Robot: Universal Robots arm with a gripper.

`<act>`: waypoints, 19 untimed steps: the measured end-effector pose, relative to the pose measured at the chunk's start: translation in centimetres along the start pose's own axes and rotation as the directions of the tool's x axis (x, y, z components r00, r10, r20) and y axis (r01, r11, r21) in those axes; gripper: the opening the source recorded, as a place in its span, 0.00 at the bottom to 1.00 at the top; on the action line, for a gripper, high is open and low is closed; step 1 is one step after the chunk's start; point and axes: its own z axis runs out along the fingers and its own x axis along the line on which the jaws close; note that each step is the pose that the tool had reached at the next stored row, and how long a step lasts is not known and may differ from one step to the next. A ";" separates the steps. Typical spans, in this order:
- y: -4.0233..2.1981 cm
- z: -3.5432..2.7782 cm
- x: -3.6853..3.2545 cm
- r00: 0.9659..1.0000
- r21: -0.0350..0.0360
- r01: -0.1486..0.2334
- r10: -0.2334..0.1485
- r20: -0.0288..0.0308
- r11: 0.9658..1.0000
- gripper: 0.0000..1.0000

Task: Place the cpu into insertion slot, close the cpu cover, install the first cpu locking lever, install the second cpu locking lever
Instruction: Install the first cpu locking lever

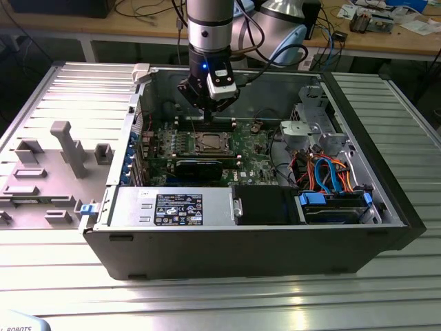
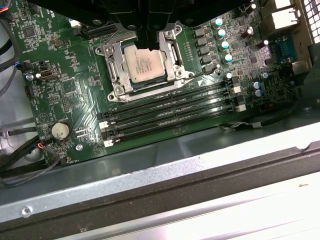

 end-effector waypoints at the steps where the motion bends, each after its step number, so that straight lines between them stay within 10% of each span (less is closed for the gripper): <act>1: 0.00 0.00 0.00 1.000 0.000 0.000 0.000 0.000 1.000 0.11; 19: 0.00 0.00 0.01 0.997 -0.002 0.072 -0.072 -0.001 0.997 0.11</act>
